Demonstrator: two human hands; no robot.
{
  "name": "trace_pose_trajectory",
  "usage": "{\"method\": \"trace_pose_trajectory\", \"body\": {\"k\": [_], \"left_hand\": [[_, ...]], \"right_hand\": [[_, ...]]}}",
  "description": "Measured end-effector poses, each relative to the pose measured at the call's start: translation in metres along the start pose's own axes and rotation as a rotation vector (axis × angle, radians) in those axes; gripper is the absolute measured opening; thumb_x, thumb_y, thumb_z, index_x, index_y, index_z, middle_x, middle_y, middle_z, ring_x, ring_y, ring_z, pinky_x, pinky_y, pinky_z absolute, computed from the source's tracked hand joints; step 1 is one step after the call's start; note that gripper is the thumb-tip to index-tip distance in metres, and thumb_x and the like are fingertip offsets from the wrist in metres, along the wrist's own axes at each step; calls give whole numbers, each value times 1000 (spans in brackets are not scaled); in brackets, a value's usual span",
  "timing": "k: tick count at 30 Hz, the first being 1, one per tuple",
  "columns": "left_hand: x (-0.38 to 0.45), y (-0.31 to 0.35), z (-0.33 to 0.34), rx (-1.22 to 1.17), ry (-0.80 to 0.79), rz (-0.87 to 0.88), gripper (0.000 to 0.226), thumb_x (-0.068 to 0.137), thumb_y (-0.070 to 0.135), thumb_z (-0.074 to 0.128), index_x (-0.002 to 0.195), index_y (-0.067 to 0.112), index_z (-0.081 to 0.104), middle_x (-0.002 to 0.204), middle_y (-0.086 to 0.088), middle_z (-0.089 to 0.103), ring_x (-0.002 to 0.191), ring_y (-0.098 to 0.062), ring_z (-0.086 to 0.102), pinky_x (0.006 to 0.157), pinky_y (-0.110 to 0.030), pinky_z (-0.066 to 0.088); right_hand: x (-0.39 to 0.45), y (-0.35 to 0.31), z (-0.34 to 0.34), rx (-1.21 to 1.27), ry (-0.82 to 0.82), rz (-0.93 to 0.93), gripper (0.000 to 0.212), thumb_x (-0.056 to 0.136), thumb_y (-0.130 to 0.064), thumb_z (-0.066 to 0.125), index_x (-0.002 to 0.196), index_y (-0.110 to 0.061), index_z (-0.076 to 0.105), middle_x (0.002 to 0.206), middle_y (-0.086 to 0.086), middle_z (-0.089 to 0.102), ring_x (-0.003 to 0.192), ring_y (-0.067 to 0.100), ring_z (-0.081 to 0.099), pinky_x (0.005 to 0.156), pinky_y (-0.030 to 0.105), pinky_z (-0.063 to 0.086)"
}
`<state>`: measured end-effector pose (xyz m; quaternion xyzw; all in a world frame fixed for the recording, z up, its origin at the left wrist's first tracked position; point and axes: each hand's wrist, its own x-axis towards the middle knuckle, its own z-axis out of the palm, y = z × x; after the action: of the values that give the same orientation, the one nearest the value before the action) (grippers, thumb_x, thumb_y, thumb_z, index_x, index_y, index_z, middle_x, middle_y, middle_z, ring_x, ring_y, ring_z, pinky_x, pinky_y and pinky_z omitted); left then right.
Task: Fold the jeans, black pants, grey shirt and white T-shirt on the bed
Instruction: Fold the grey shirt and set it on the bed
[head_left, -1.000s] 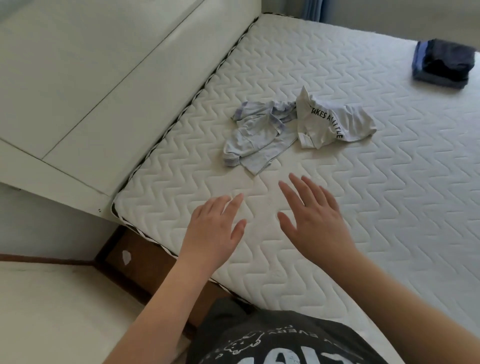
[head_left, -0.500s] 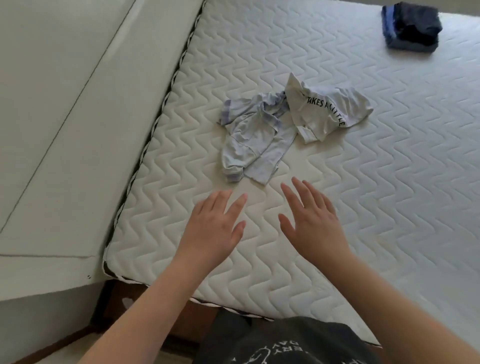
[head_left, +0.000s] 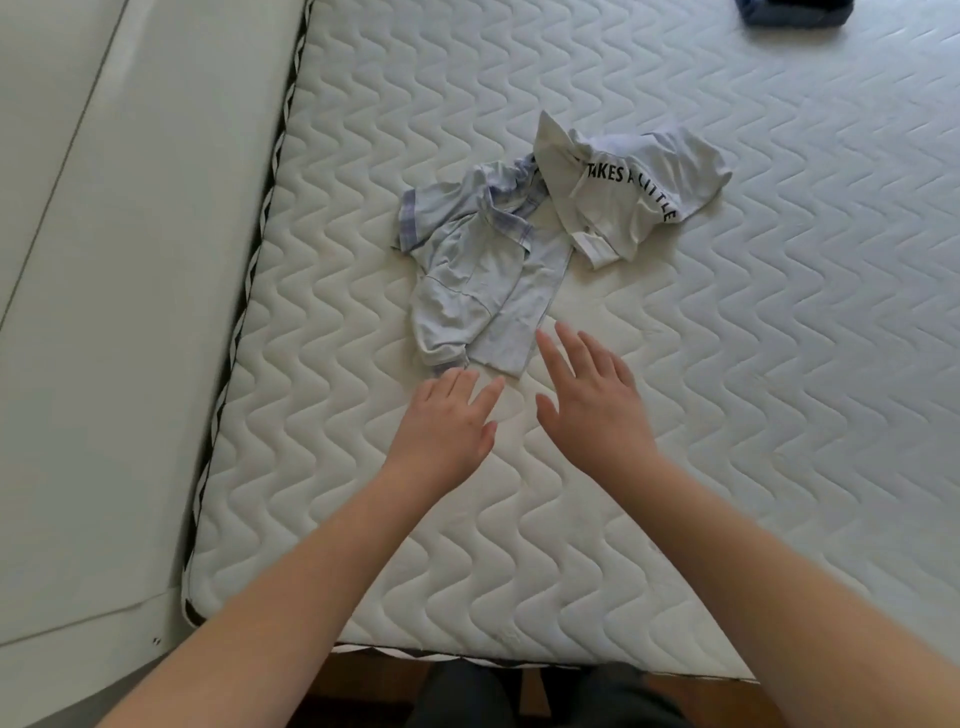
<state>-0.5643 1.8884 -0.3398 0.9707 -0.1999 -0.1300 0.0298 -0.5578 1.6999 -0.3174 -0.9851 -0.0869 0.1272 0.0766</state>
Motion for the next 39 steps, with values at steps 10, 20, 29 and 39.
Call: {"method": "trace_pose_trajectory", "body": {"k": [10,20,29,39], "left_hand": [[99,-4,107,-1,-103,-69,57,93,33,48,146,18,35,142,-4,45,132,-23,39,101,-36,35],[208,-11,217,-50,-224,-173,77,94,40,52,154,15,10,161,-9,14,147,-29,19,115,-43,25],[229,-27,230,-247,15,-261,17,90,5,45,98,6,60,103,-14,62,97,-34,57,70,-39,37],[119,-25,181,-780,205,-255,13,82,4,56,77,14,61,55,12,43,55,-3,44,51,-15,31]], "right_hand": [[78,58,101,3,-154,10,72,99,-39,38,156,-24,-4,164,-1,-5,150,22,2,120,36,6],[142,86,189,59,-141,39,69,100,-30,35,155,-23,-5,164,-2,-5,150,18,1,119,34,6],[170,85,233,126,-202,33,71,96,-11,35,156,-22,0,164,-1,-1,150,21,2,120,37,8],[166,82,228,154,-12,-65,53,94,-20,53,144,-28,39,159,2,24,148,22,13,120,38,3]]}}
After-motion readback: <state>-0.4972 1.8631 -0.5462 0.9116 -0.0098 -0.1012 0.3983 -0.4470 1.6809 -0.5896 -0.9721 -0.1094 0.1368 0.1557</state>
